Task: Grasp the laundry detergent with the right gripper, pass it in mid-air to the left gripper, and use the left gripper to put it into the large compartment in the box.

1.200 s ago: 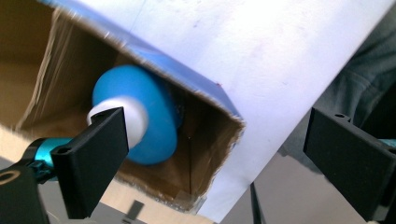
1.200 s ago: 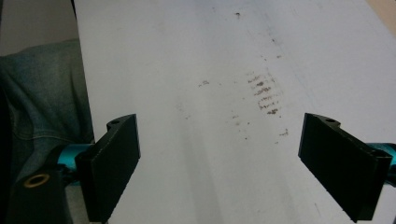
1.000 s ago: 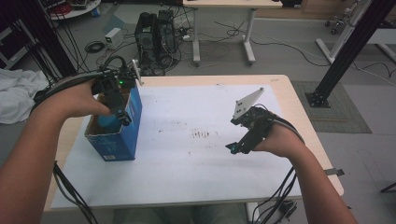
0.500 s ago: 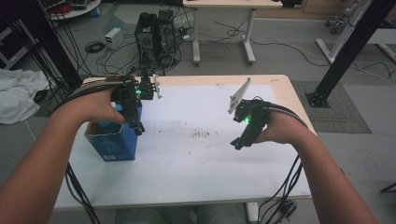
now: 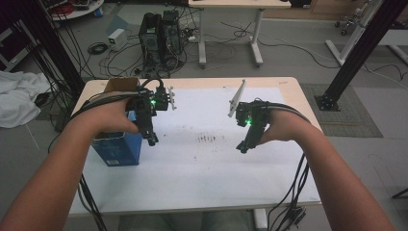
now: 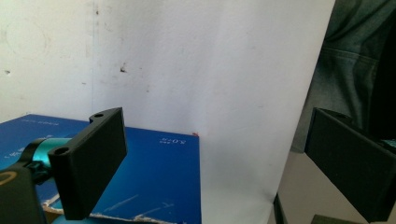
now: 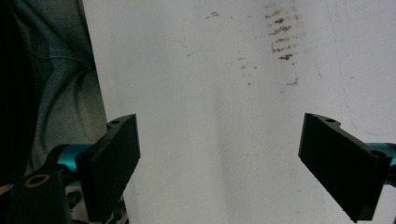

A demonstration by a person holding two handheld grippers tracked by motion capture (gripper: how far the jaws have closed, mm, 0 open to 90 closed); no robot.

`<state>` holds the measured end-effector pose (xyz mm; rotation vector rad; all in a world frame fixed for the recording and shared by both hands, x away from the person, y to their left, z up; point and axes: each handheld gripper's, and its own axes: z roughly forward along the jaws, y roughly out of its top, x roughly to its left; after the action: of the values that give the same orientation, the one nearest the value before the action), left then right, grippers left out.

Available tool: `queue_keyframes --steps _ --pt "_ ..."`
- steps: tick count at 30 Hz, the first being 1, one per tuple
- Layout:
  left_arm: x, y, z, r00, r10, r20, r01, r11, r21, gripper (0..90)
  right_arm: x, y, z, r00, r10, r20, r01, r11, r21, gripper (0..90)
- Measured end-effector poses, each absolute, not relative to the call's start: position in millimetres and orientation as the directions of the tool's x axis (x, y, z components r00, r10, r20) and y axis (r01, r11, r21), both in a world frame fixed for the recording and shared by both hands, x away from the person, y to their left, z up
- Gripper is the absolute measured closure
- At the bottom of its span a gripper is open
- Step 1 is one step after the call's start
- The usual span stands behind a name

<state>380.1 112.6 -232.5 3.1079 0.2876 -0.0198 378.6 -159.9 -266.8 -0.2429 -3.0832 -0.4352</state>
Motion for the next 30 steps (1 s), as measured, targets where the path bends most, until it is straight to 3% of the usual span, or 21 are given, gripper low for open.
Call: queue_keyframes --steps 30 --pt "383.1 100.0 -245.1 0.987 0.158 -0.023 0.158 -0.987 0.008 5.7 376.8 -156.5 -268.6 -0.985 0.169 0.025 0.17 0.948 0.268 11.8"
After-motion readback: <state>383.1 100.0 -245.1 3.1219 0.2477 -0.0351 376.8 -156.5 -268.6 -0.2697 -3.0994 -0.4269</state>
